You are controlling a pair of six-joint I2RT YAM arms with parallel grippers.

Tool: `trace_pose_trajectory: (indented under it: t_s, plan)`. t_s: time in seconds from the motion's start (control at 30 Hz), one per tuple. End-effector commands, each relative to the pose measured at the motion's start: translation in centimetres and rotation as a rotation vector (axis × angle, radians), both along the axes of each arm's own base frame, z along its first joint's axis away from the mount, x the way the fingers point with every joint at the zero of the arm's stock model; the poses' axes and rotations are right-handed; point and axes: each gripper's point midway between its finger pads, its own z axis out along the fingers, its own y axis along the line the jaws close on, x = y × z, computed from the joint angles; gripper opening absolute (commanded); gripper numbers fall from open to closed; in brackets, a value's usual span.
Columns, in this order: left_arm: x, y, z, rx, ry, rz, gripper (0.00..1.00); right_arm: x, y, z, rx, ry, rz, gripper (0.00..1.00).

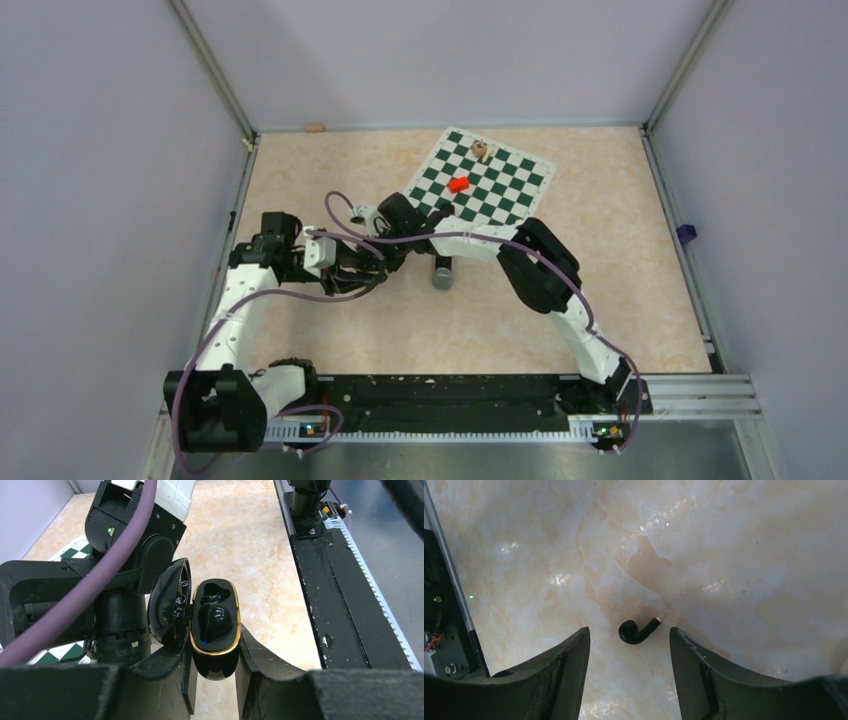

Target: Insert the wireless bluetooth earbuds into the charging case

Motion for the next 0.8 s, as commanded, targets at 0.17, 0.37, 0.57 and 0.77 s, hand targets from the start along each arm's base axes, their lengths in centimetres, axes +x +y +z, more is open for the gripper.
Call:
trace_pose_trajectory:
  t_s: [0.17,0.37,0.57,0.77]
  plan:
    - [-0.3,-0.1,0.9,-0.038,-0.051,-0.011,0.0,-0.3,0.4,-2.3,-0.104,-0.06,-0.008,0.54]
    - [-0.4,-0.1,0.8,-0.039,-0.048,-0.011,0.0,-0.8,-0.1,-3.1,-0.164,-0.108,0.011,0.49]
    - [-0.4,-0.1,0.9,-0.038,-0.051,-0.01,0.0,-1.3,-0.2,-3.8,-0.205,-0.141,0.018,0.42]
    - [-0.3,-0.1,0.8,-0.038,-0.051,-0.009,0.0,-1.4,-0.6,-4.0,-0.235,-0.184,0.048,0.33]
